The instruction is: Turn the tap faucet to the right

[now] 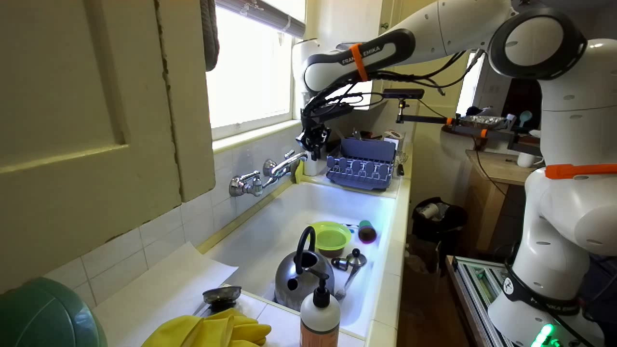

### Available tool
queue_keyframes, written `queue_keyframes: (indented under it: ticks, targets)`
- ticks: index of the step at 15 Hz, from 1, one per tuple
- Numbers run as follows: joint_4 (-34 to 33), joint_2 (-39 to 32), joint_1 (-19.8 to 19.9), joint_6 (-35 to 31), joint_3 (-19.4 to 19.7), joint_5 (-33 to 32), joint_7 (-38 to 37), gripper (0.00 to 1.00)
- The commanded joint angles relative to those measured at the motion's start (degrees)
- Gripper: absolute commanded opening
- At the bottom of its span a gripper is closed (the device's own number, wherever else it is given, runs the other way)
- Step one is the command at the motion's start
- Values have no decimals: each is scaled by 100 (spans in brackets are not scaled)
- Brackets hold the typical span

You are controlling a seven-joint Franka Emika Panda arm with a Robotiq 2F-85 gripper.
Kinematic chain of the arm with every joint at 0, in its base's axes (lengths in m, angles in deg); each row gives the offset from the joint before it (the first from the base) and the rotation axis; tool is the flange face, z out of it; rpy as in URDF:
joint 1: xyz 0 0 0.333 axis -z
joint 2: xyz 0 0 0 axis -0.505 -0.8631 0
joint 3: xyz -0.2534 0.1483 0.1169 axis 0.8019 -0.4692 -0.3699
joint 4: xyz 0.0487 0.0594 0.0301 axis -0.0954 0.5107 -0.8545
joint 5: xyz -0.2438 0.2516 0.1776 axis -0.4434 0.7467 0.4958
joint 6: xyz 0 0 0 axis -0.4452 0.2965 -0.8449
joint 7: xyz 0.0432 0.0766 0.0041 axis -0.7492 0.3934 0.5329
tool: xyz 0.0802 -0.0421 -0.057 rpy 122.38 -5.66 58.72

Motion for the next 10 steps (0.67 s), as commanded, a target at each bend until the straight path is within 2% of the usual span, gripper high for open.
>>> queue_keyframes:
  ticks: [1, 7, 8, 10]
  targets:
    - [873, 884, -83, -16, -189, -91, 553, 49]
    - [1405, 1647, -170, 154, -510, 33, 570, 95]
    - [1451, 1721, -175, 187, -547, 64, 553, 99]
    - [1449, 1781, -174, 341, -601, 155, 471, 100]
